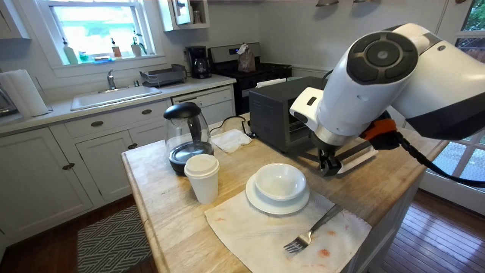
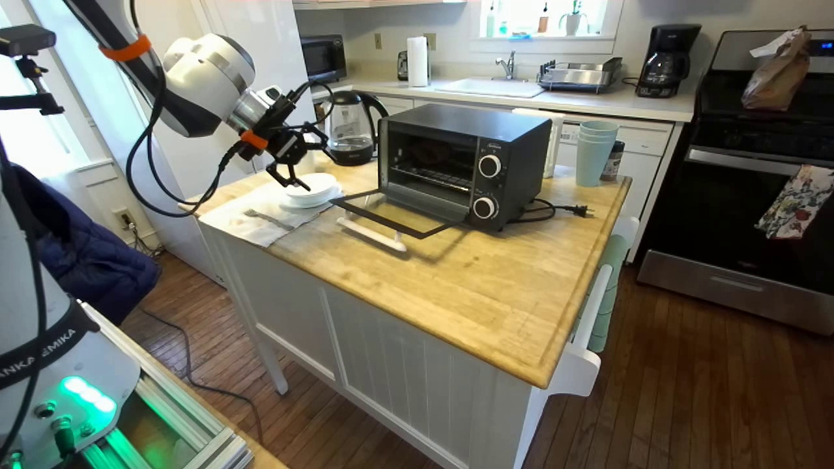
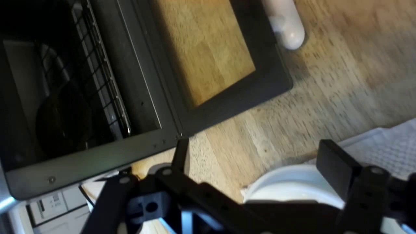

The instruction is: Remove the bowl from the oven then close the oven

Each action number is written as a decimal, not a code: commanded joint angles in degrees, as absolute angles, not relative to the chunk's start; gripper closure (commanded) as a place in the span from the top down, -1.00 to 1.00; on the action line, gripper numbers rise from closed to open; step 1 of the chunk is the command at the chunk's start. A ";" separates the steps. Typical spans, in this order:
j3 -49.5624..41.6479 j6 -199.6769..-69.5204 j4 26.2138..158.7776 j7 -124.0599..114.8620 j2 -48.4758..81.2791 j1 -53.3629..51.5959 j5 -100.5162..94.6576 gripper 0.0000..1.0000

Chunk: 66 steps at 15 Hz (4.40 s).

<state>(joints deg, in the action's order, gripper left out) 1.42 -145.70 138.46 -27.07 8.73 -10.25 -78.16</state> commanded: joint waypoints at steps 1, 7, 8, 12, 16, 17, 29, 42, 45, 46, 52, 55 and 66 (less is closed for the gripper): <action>3.39 -137.56 135.53 -34.48 13.49 -9.97 -79.11 1.00; 4.92 -131.28 133.40 -38.52 18.24 -9.87 -77.94 1.00; 4.94 -130.32 132.89 -39.54 18.98 -9.97 -78.48 1.00; 5.06 -125.90 130.98 -43.82 21.41 -10.38 -80.63 1.00; 5.56 -123.18 129.94 -47.45 23.19 -10.67 -84.71 1.00; 5.80 -122.64 130.01 -48.31 23.24 -10.72 -86.03 1.00; 7.22 -116.46 130.46 -46.58 22.56 -9.93 -93.47 1.00; 8.38 -117.49 132.04 -38.18 17.31 -9.21 -97.47 1.00; 8.65 -116.61 132.48 -36.47 16.28 -9.59 -98.29 1.00; 8.70 -116.76 132.37 -35.92 16.14 -9.53 -98.40 1.00; 8.83 -117.31 131.88 -34.49 15.90 -9.26 -101.04 1.00; 8.78 -117.84 131.31 -33.75 15.75 -8.87 -101.81 1.00; 8.42 -122.64 127.66 -29.65 15.44 -7.32 -102.13 1.00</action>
